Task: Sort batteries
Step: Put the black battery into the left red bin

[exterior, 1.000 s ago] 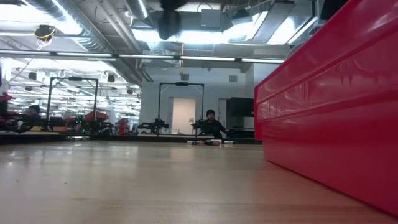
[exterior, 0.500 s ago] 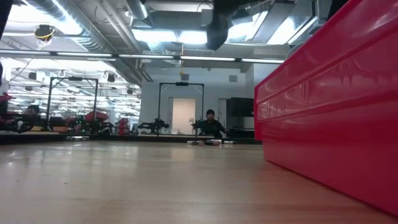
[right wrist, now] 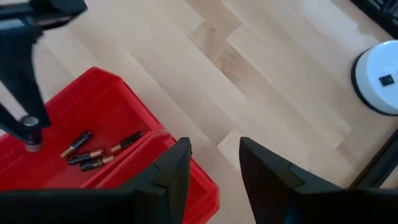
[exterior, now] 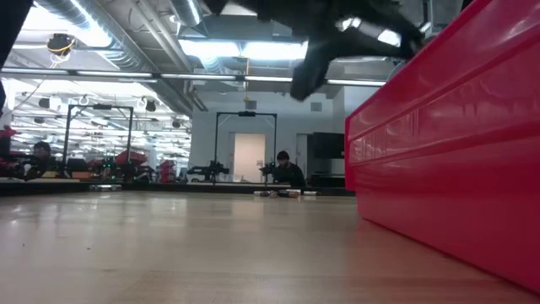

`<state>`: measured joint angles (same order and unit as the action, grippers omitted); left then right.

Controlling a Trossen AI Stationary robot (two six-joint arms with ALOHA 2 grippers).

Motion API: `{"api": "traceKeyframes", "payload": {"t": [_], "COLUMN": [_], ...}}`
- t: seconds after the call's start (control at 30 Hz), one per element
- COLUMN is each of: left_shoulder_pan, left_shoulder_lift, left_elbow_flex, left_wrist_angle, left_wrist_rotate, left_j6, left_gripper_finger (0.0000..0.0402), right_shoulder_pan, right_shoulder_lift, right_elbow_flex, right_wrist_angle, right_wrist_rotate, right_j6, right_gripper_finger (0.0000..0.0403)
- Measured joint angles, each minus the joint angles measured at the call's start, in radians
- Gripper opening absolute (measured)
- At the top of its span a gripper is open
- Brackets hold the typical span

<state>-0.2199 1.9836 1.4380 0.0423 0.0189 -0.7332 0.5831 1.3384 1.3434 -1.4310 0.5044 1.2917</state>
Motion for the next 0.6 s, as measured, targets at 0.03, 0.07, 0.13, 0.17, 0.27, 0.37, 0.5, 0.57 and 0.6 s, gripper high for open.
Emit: {"api": "traceKeyframes", "payload": {"t": [0.03,0.07,0.13,0.17,0.27,0.37,0.5,0.57,0.6], "left_shoulder_pan": [0.000,0.000,0.000,0.000,0.000,0.000,0.018,0.035,0.043], "left_shoulder_lift": [0.012,0.018,0.026,0.026,0.025,0.025,0.018,0.004,-0.009], "left_elbow_flex": [0.000,0.000,0.000,0.000,0.000,0.000,0.000,0.000,0.000], "left_wrist_angle": [0.003,0.006,0.002,0.003,0.004,0.003,-0.025,-0.045,-0.057], "left_wrist_rotate": [0.000,0.000,0.000,0.000,0.000,0.000,0.058,0.123,0.145], "left_j6": [-0.002,-0.002,-0.014,-0.021,-0.007,0.010,0.009,0.028,0.039], "left_gripper_finger": [0.0054,0.0059,0.0072,0.0078,0.0096,0.0117,0.0144,0.0151,0.0153], "right_shoulder_pan": [0.000,0.000,0.000,0.000,0.000,0.000,0.000,0.000,0.000], "right_shoulder_lift": [0.000,0.000,0.000,0.000,0.000,0.000,0.000,0.000,0.000], "right_elbow_flex": [0.000,0.000,0.000,0.000,0.000,0.000,0.000,0.000,0.000], "right_wrist_angle": [0.000,0.000,0.000,-0.001,-0.001,-0.001,-0.001,0.000,-0.001], "right_wrist_rotate": [0.001,0.001,0.001,0.002,0.001,0.000,-0.003,-0.009,-0.010], "right_j6": [-0.006,-0.012,-0.014,-0.014,-0.015,-0.015,-0.015,-0.015,-0.015], "right_gripper_finger": [0.0138,0.0138,0.0138,0.0138,0.0138,0.0138,0.0138,0.0138,0.0138]}}
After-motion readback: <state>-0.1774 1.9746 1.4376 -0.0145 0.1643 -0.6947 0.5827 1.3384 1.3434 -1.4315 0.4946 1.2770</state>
